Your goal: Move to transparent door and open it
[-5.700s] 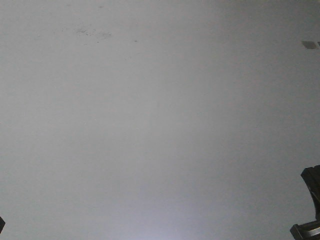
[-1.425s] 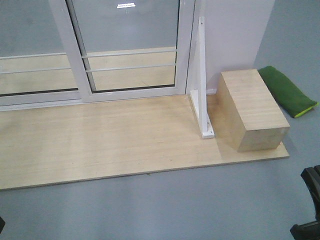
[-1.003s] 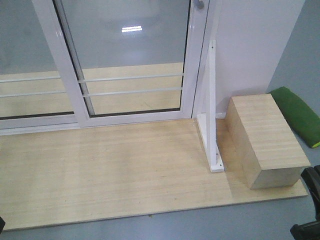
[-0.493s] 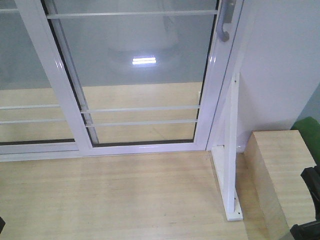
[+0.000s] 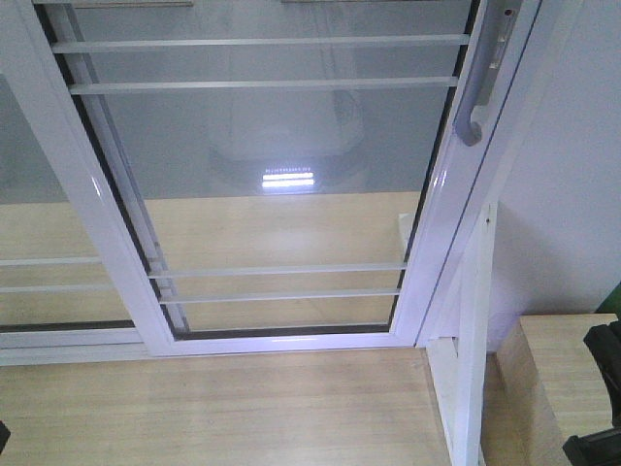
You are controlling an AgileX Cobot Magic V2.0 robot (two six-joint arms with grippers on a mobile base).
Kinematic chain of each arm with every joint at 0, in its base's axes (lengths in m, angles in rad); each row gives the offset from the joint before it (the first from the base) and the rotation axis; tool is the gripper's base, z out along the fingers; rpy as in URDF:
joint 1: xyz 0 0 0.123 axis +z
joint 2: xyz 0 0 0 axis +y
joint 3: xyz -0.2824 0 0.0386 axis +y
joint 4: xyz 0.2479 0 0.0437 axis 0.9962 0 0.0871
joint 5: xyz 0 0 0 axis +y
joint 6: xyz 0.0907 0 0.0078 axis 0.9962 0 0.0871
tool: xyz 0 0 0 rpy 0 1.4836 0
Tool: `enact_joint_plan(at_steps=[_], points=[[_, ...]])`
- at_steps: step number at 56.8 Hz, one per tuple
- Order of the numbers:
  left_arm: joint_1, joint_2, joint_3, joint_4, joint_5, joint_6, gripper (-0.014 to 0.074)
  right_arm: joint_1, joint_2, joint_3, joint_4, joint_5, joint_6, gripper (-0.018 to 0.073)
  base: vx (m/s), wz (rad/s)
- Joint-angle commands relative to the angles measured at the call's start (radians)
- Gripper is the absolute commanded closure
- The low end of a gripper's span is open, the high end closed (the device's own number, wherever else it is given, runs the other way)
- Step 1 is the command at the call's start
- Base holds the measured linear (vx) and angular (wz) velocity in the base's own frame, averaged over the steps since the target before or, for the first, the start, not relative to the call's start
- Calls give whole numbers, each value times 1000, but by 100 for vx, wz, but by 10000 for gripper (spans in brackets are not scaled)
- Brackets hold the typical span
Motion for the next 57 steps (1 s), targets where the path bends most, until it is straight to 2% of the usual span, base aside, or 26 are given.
enact_joint_plan(at_steps=[1,11,15,28,57], points=[[-5,-15,8,-11,-78,-9,603,-4,-16,4,-5,-86,0,561,26,-6],[-15,-10,8,-9,-79,-9,603,-15,-15,5,4,-81,0,561,21,-5],[-18,22,8,-4,-102,-9,603,-13,41,3,4,-126,0,561,1,13],[-8,32,8,-2,-56,-9,603,-4,84,3,6,-108,0,561,-3,1],[-8,35,8,-2,-54,-9,603,-4,84,3,6,-107,0,561,0,0]])
